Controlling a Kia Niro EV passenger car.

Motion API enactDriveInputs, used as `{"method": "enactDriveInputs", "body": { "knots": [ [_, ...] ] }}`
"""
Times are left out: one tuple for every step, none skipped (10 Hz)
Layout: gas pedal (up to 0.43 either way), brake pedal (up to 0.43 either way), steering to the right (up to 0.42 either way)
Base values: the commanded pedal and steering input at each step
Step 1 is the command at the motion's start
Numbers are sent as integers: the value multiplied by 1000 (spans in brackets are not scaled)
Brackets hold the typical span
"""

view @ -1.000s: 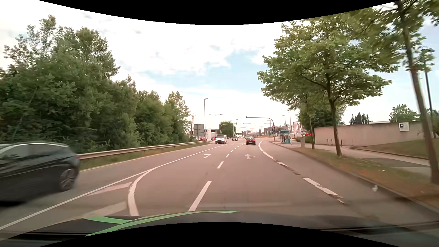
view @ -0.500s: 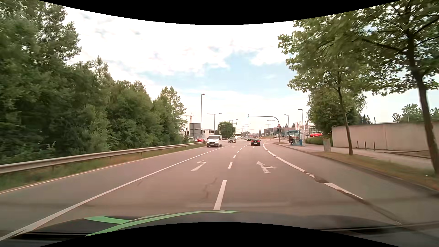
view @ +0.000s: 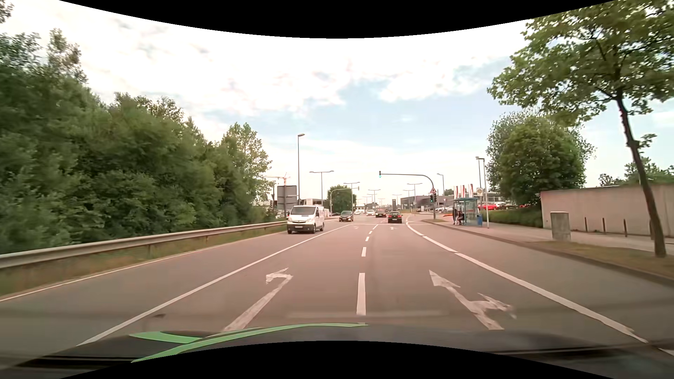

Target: Follow the waypoints while adhering to traffic rules and regulations

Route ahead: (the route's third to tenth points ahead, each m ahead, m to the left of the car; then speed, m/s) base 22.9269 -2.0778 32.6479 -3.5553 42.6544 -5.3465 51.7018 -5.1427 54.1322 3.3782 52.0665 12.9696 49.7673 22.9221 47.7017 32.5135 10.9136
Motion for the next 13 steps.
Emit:
{"method": "enactDriveInputs", "body": {
  "knots": [
    [0, 0, 24],
    [0, 0, 24],
    [0, 0, 24],
    [0, 0, 25],
    [0, 0, 24],
    [0, 0, 24],
    [0, 0, 25],
    [0, 0, 25],
    [0, 12, 25],
    [0, 37, 25],
    [0, 55, 24],
    [0, 67, 24],
    [0, 73, 24]
  ]
}}
